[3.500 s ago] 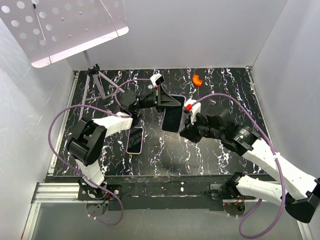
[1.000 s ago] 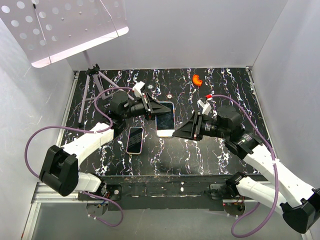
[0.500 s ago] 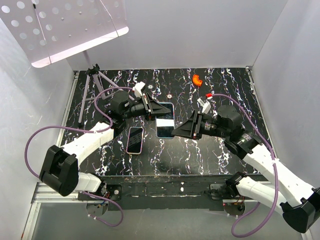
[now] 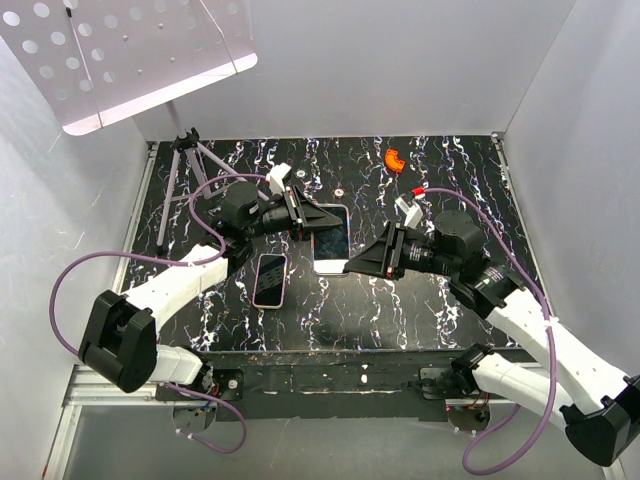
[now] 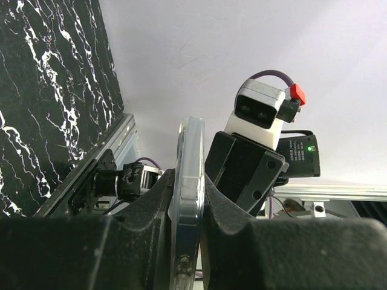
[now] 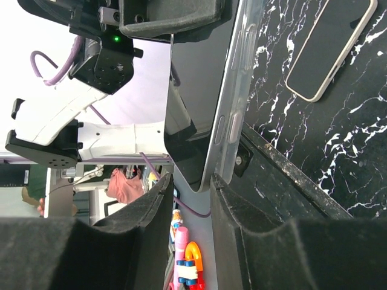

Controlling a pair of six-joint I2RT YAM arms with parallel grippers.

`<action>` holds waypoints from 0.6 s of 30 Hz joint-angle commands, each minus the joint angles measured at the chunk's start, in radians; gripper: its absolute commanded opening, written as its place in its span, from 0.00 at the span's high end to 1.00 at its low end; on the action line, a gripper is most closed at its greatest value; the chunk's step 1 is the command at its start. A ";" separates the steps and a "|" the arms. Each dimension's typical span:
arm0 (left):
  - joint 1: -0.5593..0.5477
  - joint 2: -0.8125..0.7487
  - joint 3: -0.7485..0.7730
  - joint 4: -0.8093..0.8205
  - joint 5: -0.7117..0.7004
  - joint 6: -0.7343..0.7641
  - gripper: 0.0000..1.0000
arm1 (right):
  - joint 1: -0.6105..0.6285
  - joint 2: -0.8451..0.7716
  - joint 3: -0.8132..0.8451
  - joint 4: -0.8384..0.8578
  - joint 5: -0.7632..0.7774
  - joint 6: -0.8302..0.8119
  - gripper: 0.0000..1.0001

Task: Take the phone out of the phone case
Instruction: Remove the phone case from the phone.

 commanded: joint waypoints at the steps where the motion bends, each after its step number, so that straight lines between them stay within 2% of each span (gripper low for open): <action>1: -0.003 -0.043 0.021 0.072 0.011 -0.035 1.00 | -0.002 0.010 -0.004 0.128 -0.046 0.045 0.63; 10: -0.018 -0.041 -0.019 0.186 0.009 -0.125 1.00 | -0.002 0.045 -0.084 0.390 -0.051 0.197 0.63; 18: -0.031 -0.074 -0.039 0.180 -0.002 -0.125 1.00 | -0.004 0.076 -0.061 0.407 0.004 0.205 0.65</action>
